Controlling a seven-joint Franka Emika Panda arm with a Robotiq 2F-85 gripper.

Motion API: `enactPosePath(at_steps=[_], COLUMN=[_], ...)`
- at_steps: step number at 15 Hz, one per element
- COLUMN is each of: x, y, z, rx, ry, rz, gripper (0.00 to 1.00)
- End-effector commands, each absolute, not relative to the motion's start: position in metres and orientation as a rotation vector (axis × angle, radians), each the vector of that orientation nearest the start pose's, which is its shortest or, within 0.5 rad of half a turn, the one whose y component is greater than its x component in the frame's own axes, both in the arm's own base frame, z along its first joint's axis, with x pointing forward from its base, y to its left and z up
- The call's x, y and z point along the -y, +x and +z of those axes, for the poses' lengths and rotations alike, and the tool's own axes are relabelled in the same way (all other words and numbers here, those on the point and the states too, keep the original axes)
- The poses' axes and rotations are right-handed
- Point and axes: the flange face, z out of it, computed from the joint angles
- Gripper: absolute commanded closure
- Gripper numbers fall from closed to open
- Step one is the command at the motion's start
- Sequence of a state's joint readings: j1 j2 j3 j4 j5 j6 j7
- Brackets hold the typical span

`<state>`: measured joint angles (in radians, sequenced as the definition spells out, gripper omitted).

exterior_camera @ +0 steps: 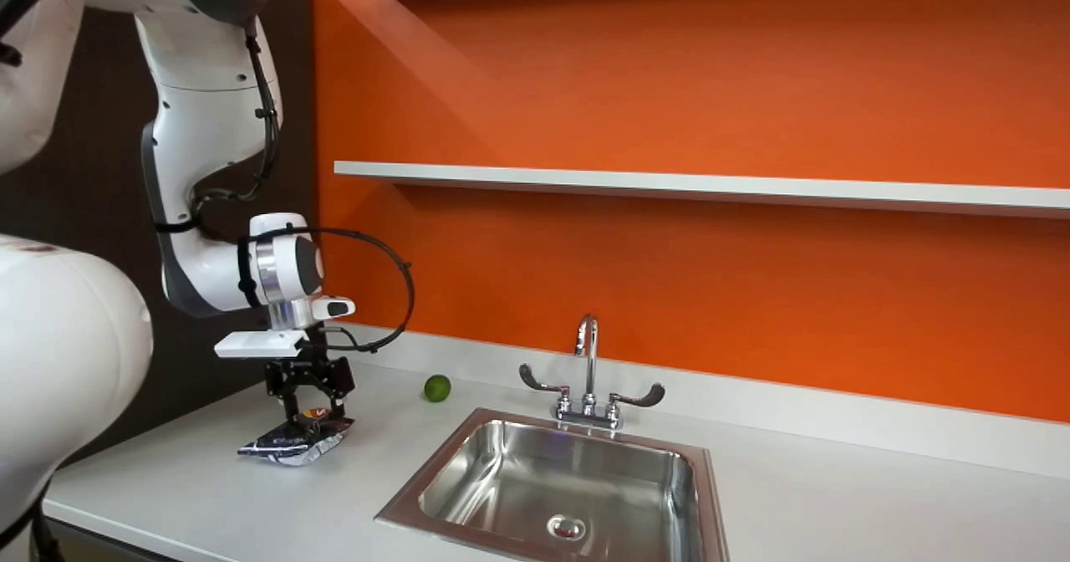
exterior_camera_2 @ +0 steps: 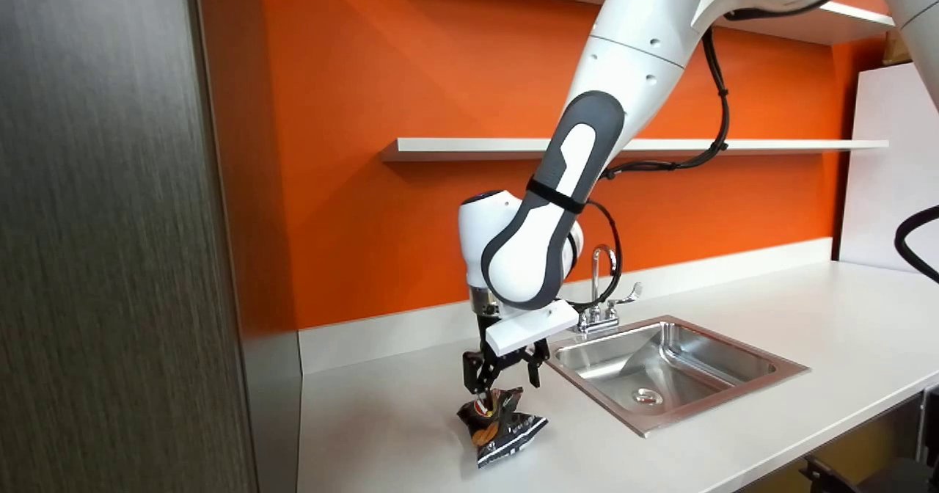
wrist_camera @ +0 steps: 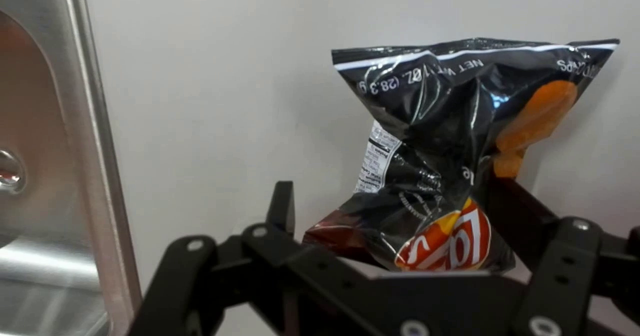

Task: Put the black pack inside the sink

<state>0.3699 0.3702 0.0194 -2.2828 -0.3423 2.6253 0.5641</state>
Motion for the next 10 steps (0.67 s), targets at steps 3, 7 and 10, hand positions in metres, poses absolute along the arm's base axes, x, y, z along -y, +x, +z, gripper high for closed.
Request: enactPosePath(at_steps=[3, 7, 10], x=[-0.2173, -0.221, -0.2201], y=[0.4878, 0.486, 0.4861], z=[0.1764, 0.1735, 0.1726], rx=[0.184, 0.188, 0.186], ry=[-3.31, -3.309, -3.309], rz=[-0.055, -0.051, -0.057], gripper=[0.0, 0.0, 0.34])
